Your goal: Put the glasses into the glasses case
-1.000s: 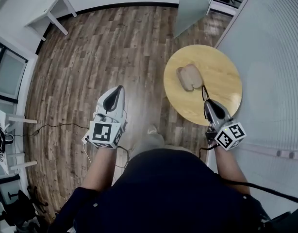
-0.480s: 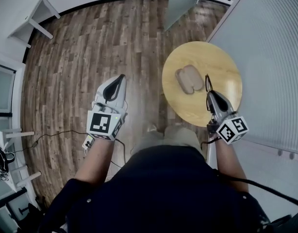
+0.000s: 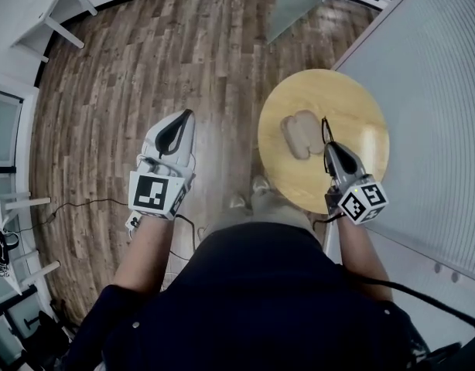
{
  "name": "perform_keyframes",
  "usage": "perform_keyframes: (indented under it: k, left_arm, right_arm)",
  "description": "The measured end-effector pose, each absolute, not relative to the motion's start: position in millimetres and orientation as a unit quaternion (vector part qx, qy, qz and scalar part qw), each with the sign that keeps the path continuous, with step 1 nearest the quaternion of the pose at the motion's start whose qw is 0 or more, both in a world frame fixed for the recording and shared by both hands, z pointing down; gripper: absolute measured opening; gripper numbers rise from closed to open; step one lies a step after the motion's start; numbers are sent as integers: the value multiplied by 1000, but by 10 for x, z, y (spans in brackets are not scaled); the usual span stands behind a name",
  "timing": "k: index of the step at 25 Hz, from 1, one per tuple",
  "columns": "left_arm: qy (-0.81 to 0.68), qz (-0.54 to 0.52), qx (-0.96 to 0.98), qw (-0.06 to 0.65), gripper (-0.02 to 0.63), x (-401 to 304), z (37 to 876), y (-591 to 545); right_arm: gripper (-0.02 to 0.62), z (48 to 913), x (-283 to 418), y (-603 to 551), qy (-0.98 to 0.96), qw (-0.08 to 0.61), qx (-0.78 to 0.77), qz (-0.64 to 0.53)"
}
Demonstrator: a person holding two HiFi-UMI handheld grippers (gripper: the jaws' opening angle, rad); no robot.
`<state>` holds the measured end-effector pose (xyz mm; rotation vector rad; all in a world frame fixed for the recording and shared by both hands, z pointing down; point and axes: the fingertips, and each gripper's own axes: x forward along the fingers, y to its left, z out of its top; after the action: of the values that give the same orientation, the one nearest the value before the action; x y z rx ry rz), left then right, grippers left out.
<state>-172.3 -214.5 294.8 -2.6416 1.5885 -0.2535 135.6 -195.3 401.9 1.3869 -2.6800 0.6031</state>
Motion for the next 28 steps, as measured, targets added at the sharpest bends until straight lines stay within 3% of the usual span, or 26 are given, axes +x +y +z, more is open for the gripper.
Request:
perform_keyframes:
  k: [28]
  left_arm:
    - [527,-153,-835,-43,3,-1699,4256,-2976]
  right_arm:
    - [34,5647,1189,-2779,-875,109,403,244]
